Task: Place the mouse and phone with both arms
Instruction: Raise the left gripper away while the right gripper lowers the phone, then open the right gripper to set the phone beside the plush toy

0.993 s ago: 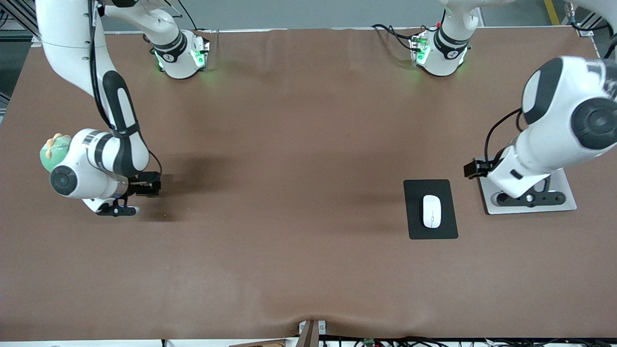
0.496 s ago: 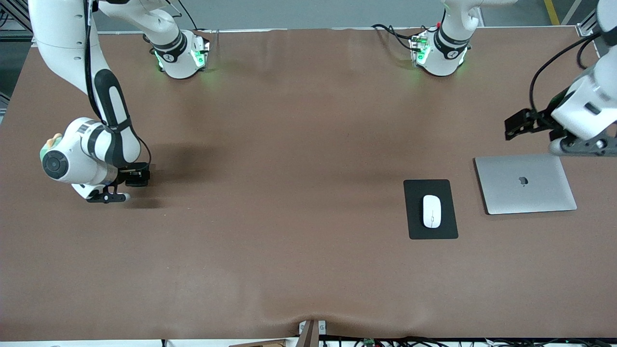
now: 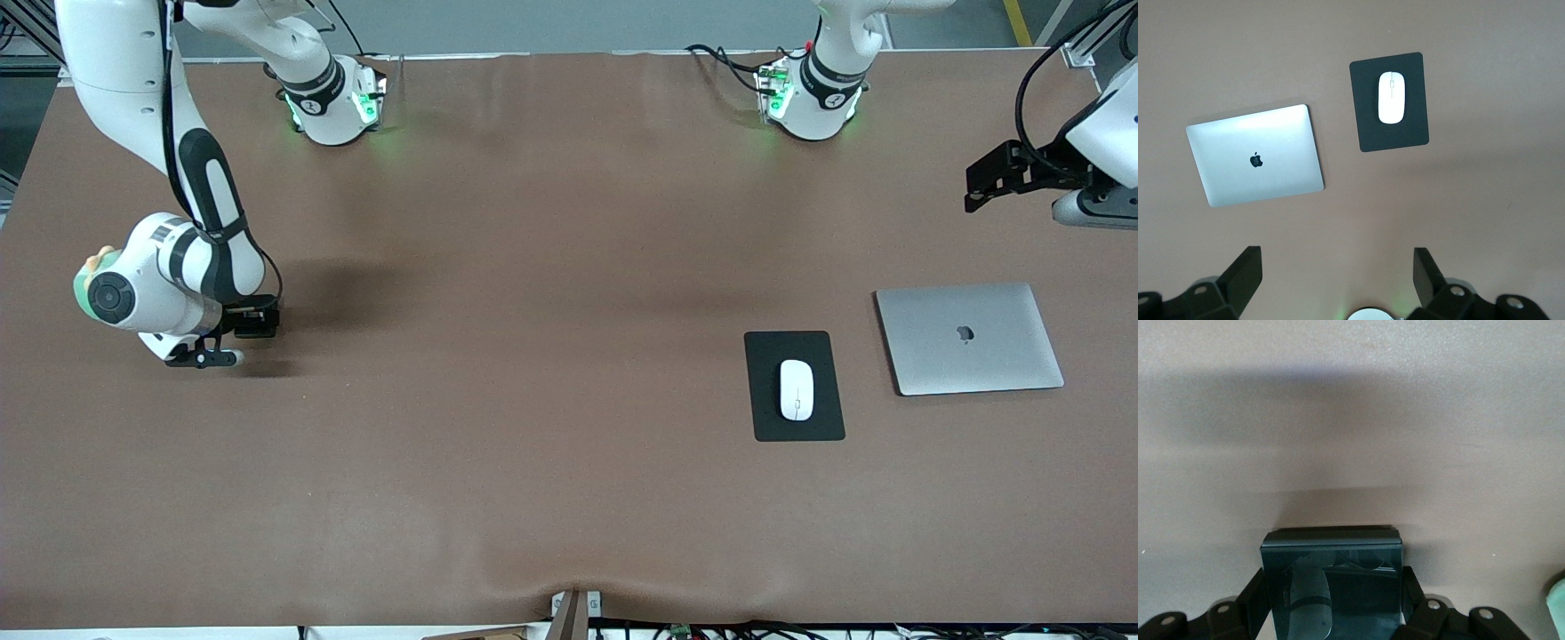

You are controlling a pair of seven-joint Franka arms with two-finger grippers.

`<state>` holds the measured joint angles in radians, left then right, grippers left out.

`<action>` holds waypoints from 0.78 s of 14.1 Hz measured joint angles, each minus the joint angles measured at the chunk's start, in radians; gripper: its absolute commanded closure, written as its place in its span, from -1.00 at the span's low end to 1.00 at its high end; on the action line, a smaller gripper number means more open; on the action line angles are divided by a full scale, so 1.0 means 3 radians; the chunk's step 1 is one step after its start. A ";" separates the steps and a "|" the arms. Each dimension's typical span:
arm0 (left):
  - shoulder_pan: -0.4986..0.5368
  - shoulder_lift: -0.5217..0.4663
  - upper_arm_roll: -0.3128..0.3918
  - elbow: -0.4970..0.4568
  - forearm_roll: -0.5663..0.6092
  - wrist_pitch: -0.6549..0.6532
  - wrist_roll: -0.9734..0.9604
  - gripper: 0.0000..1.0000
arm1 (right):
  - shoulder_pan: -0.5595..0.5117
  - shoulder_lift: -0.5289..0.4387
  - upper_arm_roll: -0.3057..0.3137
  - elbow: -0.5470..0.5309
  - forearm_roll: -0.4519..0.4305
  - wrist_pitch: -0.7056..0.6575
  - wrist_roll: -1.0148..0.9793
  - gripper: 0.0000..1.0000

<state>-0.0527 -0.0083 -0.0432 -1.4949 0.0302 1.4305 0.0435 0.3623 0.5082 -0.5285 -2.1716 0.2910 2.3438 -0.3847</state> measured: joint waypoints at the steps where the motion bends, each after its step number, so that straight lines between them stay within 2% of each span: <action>1: 0.0000 0.0000 0.0003 0.0000 0.0000 -0.0003 0.0000 -1.00 | 0.0000 0.0000 0.0001 0.0000 0.0000 0.0000 0.0000 -1.00; 7: 0.0020 -0.0012 0.0027 -0.0001 -0.0129 -0.0005 -0.0068 -1.00 | 0.0020 -0.0028 0.0020 0.0140 0.0000 -0.0008 -0.0001 -1.00; 9: 0.0022 -0.0012 0.0034 -0.0001 -0.0129 -0.0006 -0.0070 -1.00 | 0.0021 -0.0035 0.0019 0.0298 0.0000 -0.0046 -0.0056 -1.00; 11: 0.0022 -0.0012 0.0036 -0.0003 -0.0129 -0.0006 -0.0070 -1.00 | 0.0003 -0.0047 0.0009 0.0538 0.0000 -0.0269 -0.0175 -1.00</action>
<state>-0.0460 -0.0119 -0.0326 -1.4957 -0.0084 1.4288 0.0223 0.3633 0.4942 -0.5259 -2.0101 0.2911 2.2631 -0.4373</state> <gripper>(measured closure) 0.000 0.000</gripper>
